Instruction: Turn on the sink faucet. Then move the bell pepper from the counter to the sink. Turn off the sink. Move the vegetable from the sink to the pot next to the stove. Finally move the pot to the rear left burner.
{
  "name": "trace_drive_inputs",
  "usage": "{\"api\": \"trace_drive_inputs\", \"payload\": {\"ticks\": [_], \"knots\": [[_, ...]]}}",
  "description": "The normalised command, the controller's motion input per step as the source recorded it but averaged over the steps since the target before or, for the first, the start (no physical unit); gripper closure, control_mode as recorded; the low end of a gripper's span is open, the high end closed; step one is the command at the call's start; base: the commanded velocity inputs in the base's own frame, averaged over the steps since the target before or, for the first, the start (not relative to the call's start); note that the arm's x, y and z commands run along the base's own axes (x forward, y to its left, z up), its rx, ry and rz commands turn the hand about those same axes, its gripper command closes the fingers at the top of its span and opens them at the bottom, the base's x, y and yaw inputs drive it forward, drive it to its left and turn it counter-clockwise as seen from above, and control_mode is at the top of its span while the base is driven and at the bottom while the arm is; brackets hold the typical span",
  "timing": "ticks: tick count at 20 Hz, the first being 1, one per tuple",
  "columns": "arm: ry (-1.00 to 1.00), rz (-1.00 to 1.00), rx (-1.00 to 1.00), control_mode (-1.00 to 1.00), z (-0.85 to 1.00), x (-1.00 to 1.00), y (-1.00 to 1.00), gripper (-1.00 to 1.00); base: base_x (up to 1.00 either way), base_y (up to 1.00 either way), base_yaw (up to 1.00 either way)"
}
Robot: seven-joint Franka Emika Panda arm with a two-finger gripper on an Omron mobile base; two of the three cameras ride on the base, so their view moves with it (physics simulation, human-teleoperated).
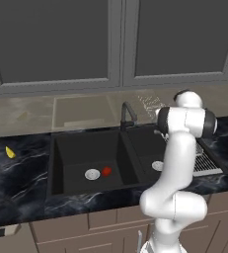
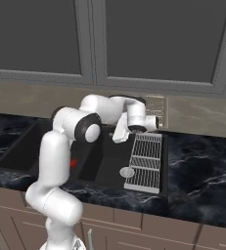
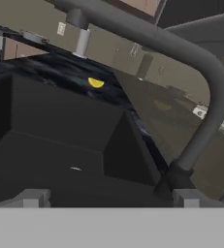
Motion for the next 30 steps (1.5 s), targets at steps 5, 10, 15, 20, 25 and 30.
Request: {"api": "trace_drive_inputs", "payload": {"ticks": [5,10,15,20,25,30], "knots": [[0.0,0.0,0.01,-1.0,0.3,-0.74,0.38,-1.0,0.0,0.0,0.0],[0.0,0.0,0.0,-1.0,0.36,-0.74,0.31,-1.0,0.0,0.0,0.0],[0.0,-0.02,0.0,-1.0,0.36,-0.82,0.18,-1.0,0.0,0.0,0.0],[0.0,-0.03,0.0,-1.0,0.4,-0.8,0.2,-1.0,0.0,0.0,0.0],[0.0,-0.05,0.0,-1.0,0.51,-0.65,0.31,-1.0,0.0,0.0,0.0],[0.02,-0.08,0.0,-1.0,0.55,-0.47,0.47,-1.0,0.0,0.0,0.0]]}}
